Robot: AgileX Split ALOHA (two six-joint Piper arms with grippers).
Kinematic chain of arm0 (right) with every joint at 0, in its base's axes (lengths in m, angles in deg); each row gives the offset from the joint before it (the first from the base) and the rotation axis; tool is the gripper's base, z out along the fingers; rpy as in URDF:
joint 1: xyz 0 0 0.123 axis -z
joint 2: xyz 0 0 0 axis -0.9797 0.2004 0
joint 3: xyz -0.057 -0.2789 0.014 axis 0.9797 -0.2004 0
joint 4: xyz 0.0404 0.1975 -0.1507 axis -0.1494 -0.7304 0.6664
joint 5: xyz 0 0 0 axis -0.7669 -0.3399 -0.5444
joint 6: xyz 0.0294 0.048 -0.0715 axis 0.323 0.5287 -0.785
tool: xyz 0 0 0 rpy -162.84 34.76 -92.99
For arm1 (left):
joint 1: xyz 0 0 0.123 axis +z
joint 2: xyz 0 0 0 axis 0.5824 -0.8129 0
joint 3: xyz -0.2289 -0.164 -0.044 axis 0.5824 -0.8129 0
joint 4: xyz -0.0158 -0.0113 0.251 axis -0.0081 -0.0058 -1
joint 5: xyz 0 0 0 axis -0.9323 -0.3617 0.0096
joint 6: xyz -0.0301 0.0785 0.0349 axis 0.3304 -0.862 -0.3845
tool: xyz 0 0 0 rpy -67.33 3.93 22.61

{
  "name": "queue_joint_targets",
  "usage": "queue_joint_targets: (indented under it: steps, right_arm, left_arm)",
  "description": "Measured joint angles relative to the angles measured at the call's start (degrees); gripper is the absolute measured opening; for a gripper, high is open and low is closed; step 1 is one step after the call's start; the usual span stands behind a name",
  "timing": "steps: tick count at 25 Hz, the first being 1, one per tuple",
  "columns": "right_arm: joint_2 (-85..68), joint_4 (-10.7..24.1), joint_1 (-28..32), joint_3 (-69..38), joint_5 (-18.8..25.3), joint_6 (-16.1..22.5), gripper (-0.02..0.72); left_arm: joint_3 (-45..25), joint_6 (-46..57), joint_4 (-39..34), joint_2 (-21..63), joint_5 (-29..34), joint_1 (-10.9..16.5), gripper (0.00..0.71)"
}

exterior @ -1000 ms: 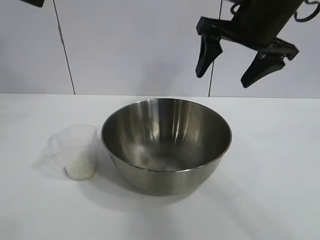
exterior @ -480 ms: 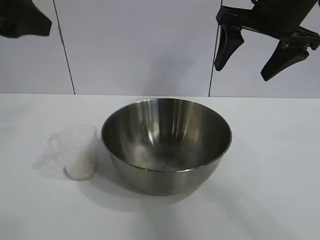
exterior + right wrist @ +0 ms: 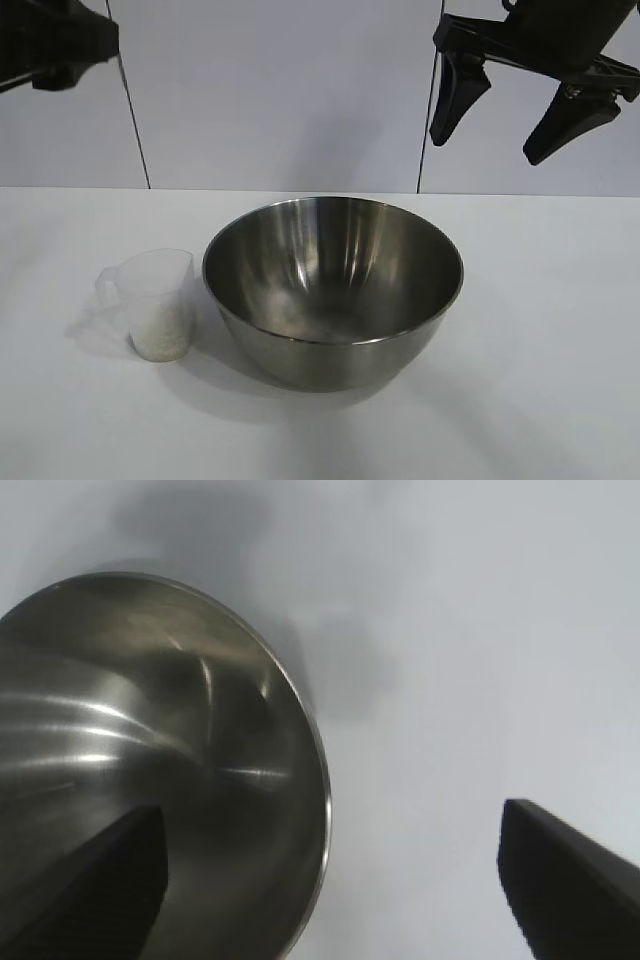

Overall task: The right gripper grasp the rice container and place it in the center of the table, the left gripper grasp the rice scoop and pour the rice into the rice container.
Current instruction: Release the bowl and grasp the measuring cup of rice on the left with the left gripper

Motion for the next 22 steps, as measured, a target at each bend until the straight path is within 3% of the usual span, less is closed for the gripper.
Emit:
queue_joint_targets:
  steps: [4, 14, 16, 19, 22]
  right_arm:
    - [0.0, 0.0, 0.0, 0.0, 0.22, -0.19, 0.622]
    - [0.0, 0.06, 0.0, 0.0, 0.4, -0.24, 0.622]
    - [0.0, 0.11, 0.0, 0.0, 0.4, -0.24, 0.622]
    - [0.0, 0.11, 0.0, 0.0, 0.4, -0.24, 0.622]
    - [0.0, 0.17, 0.0, 0.0, 0.4, -0.24, 0.622]
  left_arm:
    - [-6.07, 8.42, -4.46, -0.09, -5.78, 0.0, 0.477]
    - [-16.57, -2.91, -2.29, -2.57, -7.14, 0.0, 0.477]
    - [-18.35, -3.88, -2.28, -5.19, -9.39, 0.0, 0.477]
    - [-21.44, -4.46, -4.6, -11.74, -17.55, 0.0, 0.477]
    - [-22.13, -4.16, -4.98, -20.03, -18.8, 0.0, 0.477]
